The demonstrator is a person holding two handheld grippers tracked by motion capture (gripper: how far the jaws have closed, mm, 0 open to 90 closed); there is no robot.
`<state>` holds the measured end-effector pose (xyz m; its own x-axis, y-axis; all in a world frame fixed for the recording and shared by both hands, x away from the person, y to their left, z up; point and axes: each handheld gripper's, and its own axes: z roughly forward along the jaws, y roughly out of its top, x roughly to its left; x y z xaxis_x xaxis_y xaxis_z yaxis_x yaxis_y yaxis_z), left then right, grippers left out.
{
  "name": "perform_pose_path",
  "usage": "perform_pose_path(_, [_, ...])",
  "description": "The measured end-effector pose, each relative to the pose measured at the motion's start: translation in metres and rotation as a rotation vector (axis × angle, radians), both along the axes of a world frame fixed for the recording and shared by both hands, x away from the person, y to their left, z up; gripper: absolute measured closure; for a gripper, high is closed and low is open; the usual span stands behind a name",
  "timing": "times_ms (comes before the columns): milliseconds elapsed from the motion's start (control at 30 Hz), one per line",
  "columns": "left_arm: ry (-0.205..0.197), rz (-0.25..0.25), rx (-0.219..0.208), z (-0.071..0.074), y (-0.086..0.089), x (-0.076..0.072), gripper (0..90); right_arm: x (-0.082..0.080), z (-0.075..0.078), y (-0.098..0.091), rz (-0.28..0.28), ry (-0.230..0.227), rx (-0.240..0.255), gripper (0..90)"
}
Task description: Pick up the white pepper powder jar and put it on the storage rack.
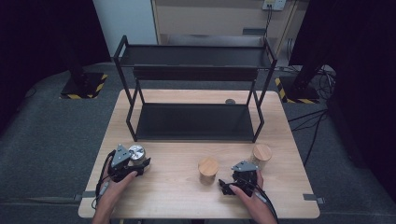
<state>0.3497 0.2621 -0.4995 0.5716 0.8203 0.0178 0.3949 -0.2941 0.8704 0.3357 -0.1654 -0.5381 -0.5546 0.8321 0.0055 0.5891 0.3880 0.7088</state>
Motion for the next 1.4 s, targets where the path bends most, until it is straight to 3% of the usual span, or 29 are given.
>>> perform_pose_path(767, [-0.005, -0.025, 0.013, 0.008, -0.008, 0.009, 29.7, -0.004, 0.001, 0.001, -0.014, -0.004, 0.005, 4.8])
perform_pose_path(1400, [-0.014, -0.094, 0.023, 0.020, -0.043, 0.045, 29.7, -0.004, 0.001, 0.002, -0.012, -0.004, 0.003, 3.0])
